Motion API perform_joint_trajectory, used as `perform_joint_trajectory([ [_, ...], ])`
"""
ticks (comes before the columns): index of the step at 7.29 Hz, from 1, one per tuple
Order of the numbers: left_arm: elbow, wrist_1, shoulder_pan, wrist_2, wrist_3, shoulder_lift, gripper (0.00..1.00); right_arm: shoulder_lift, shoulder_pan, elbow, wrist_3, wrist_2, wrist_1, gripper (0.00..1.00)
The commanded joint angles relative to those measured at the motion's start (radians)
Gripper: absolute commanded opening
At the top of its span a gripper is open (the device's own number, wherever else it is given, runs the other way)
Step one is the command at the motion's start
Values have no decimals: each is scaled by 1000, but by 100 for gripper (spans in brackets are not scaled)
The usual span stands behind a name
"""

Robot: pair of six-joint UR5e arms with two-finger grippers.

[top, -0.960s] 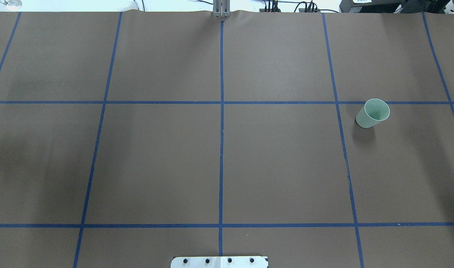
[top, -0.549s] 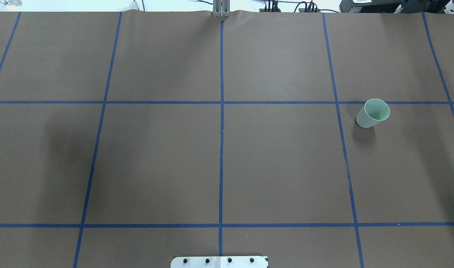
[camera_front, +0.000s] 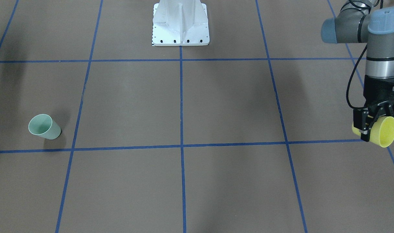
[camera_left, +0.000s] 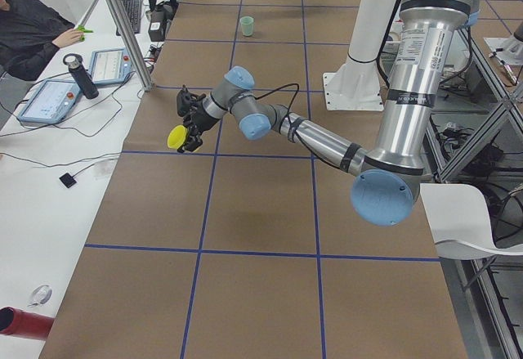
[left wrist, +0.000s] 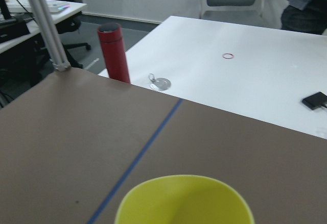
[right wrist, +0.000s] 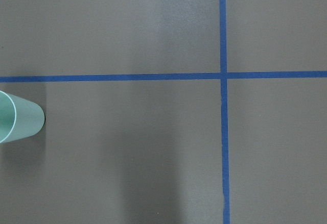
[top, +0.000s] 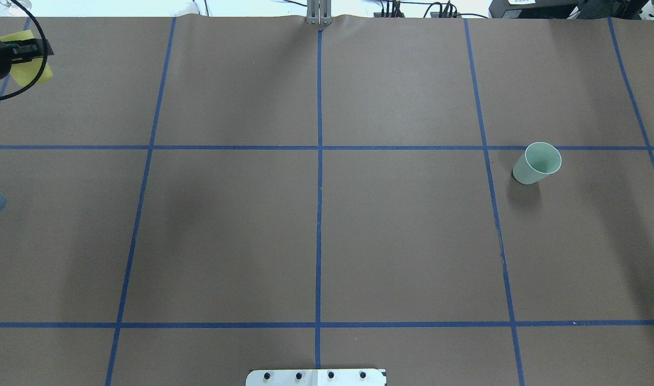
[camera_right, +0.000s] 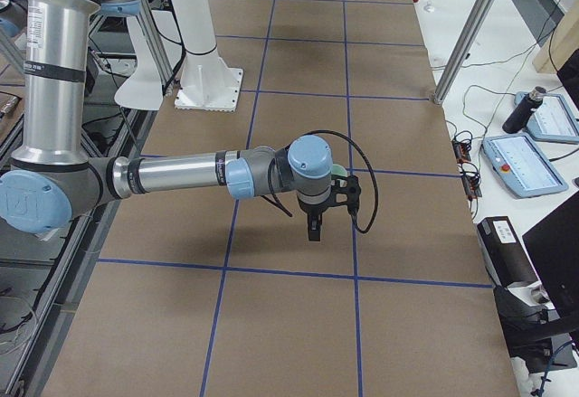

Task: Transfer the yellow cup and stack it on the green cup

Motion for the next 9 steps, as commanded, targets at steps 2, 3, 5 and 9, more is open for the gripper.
perform_joint_trajectory([
  [2, -5, -239, 83, -103, 169, -25, 0, 19, 0, 3, 8, 30, -7, 100],
  [3, -33, -250, 173, -93, 174, -50, 0, 25, 0, 3, 10, 35, -10, 100],
  [5, -54, -253, 286, -94, 241, -109, 0, 36, -3, 22, 10, 37, -9, 100],
  [9, -38, -249, 490, -88, 247, -261, 0, 91, -52, 26, 69, 47, 5, 98],
])
